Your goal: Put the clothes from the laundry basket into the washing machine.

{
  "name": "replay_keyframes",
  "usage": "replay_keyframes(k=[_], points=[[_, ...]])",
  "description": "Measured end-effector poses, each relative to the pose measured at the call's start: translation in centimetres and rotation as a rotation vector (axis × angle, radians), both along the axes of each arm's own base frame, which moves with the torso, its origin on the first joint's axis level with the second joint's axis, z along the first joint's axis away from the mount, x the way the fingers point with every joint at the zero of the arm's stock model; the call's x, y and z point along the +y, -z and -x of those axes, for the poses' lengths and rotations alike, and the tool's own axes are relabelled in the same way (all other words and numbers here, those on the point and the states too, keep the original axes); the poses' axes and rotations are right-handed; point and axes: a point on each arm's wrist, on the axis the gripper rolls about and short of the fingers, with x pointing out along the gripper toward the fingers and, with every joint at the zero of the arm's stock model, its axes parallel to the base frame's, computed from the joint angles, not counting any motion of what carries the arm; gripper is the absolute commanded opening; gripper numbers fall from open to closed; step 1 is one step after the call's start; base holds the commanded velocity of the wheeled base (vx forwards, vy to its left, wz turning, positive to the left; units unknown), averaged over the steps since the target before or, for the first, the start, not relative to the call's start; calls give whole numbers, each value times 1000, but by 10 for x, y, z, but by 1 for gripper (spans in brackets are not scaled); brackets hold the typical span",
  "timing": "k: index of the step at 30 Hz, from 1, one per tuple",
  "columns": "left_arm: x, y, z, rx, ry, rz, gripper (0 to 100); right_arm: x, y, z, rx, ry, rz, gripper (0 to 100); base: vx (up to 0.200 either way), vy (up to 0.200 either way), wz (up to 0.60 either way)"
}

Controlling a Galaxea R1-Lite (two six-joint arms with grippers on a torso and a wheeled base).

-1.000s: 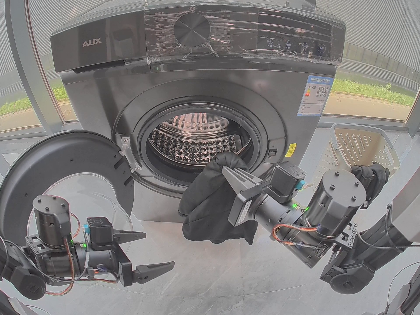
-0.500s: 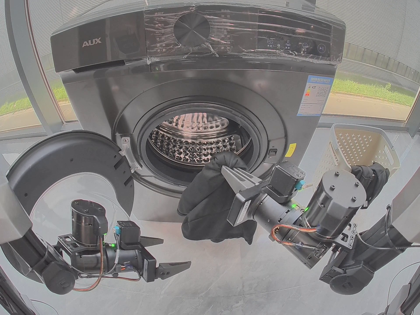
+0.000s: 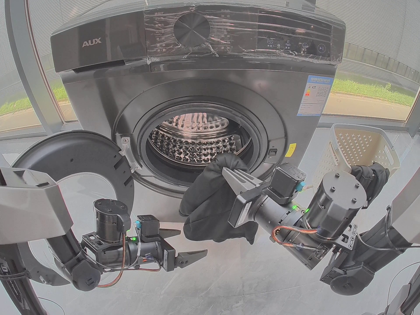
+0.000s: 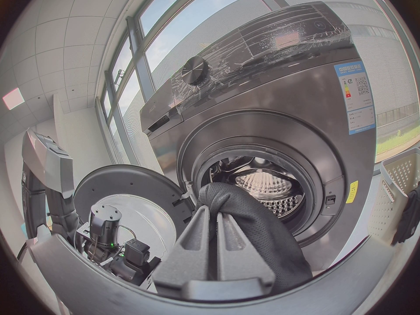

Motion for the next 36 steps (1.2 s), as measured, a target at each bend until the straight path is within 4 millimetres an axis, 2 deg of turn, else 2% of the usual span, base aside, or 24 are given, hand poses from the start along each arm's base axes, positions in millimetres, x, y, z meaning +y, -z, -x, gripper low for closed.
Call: replay_keyframes(k=[6, 15, 22, 23, 36], points=[[-9, 7, -8, -27, -8, 76, 100, 0, 0, 1, -1, -2, 0, 0, 0, 0, 0], [-18, 21, -16, -42, -7, 100, 100, 1, 0, 2, -1, -5, -2, 0, 0, 0, 0], [-21, 19, -22, -91, -25, 133, 100, 1, 1, 1, -1, -3, -1, 0, 0, 0, 0], [-21, 19, -22, -96, -32, 132, 0, 1, 1, 1, -1, -2, -1, 0, 0, 0, 0], [-30, 17, -16, -106, -11, 131, 0, 2, 5, -1, 7, 1, 6, 0, 0, 0, 0]])
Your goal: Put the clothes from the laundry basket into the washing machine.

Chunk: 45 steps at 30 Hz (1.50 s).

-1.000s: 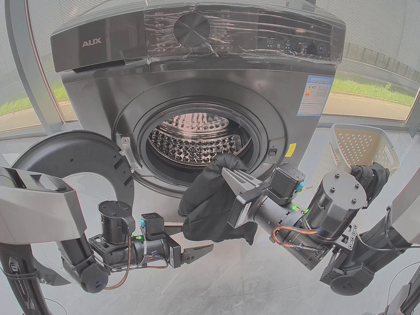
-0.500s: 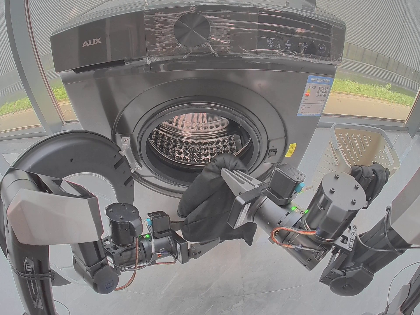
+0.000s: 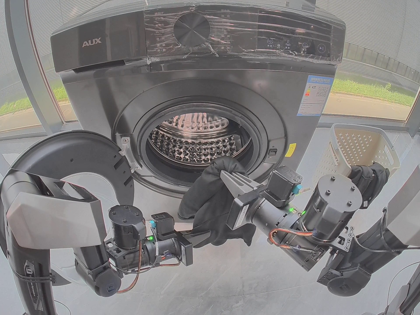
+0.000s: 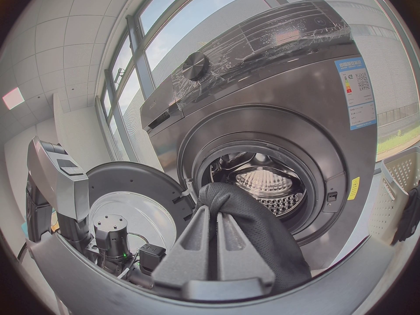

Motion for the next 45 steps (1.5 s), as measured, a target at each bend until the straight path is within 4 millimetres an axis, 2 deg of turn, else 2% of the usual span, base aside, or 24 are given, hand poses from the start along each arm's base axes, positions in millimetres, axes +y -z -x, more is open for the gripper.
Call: replay_keyframes(k=[7, 13, 20, 21, 29, 38, 45], points=[[4, -6, 10, 6, 8, -4, 0, -1, 1, -2, 3, 9, 3, 0, 0, 0, 0], [7, -18, 29, 3, 34, -1, 0, -2, 4, -4, 11, 14, 7, 0, 0, 0, 0], [10, -32, 40, -21, 47, 15, 0, -6, 8, -7, 21, 20, 18, 0, 0, 0, 0], [11, -33, 42, -24, 49, 17, 0, -7, 8, -7, 23, 22, 20, 100, 0, 0, 0], [15, -49, 49, -65, 51, 45, 0, -14, 12, -14, 58, 54, 4, 100, 0, 0, 0], [18, -82, 50, -141, 36, 147, 0, -39, 33, -24, 153, 128, 16, 100, 0, 0, 0], [16, -96, 45, -191, 15, 190, 0, -36, 34, -30, 129, 221, -108, 100, 0, 0, 0]])
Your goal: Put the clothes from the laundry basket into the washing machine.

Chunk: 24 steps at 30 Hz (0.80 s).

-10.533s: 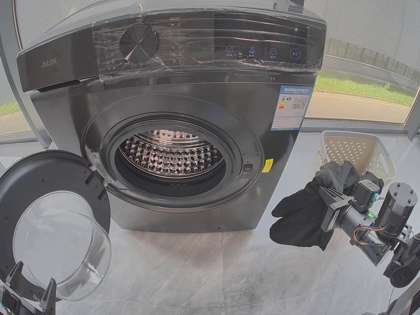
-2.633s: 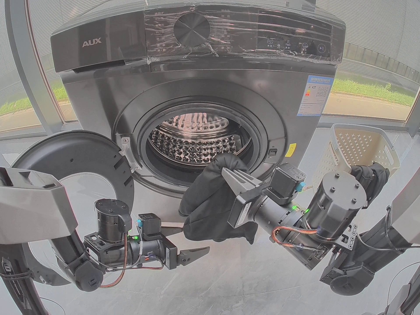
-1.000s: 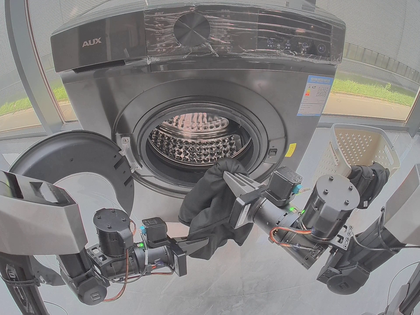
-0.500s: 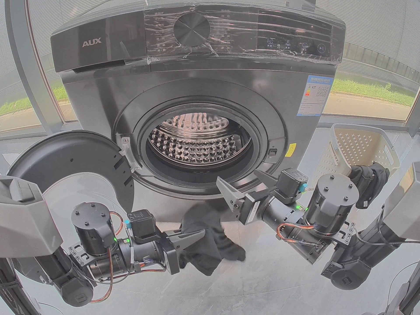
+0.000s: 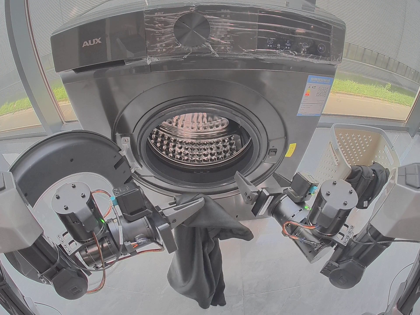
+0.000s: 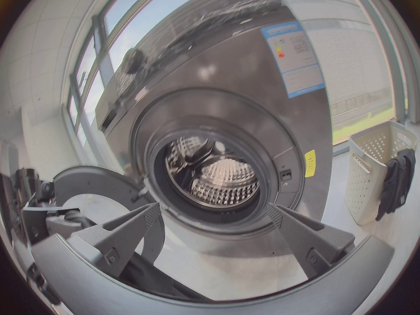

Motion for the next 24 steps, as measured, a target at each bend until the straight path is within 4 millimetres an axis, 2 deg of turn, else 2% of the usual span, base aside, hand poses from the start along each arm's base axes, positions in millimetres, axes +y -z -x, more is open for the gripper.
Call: replay_keyframes(k=[5, 13, 24], points=[[-1, -5, -2, -11, -7, 19, 0, 7, 10, -5, 54, 36, -97, 100, 0, 0, 0], [-3, -11, -6, -35, -16, 39, 0, 9, 21, -3, 91, 4, -86, 100, 0, 0, 0], [-3, -15, -9, -45, -35, 54, 0, 5, 39, 13, 169, -53, -39, 100, 0, 0, 0]])
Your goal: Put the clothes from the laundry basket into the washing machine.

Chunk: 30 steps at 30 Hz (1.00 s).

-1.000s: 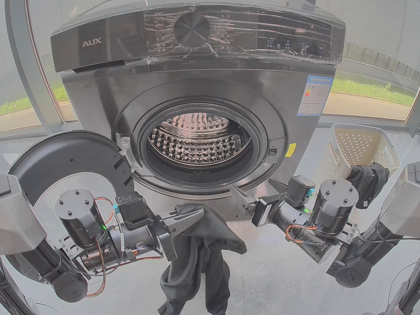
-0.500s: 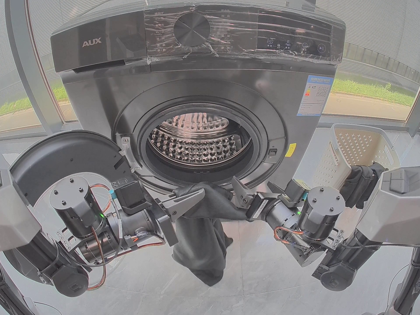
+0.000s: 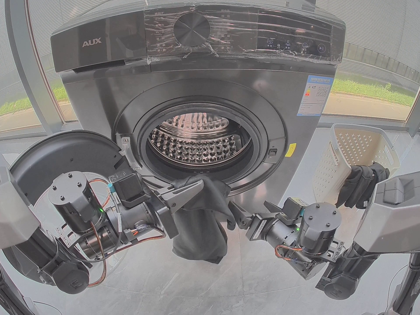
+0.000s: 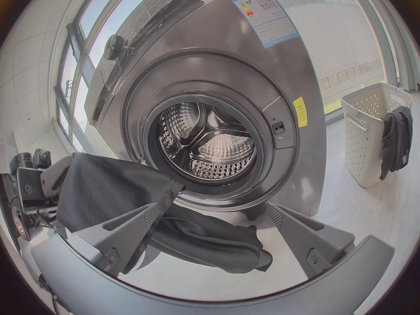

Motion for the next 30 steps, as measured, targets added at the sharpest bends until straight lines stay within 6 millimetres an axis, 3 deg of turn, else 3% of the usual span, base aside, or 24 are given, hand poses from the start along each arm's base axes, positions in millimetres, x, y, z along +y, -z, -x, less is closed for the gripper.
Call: replay_keyframes(k=[12, 23, 30], points=[[1, 0, -1, 3, -4, 3, 0, 6, 10, 0, -13, -61, 87, 100, 0, 0, 0], [-1, -1, 0, 8, 7, 9, 0, 24, 29, -15, -27, -106, 134, 100, 0, 0, 0], [-2, 0, 0, 14, 11, 12, 0, 33, 39, -12, -14, -143, 146, 100, 0, 0, 0]])
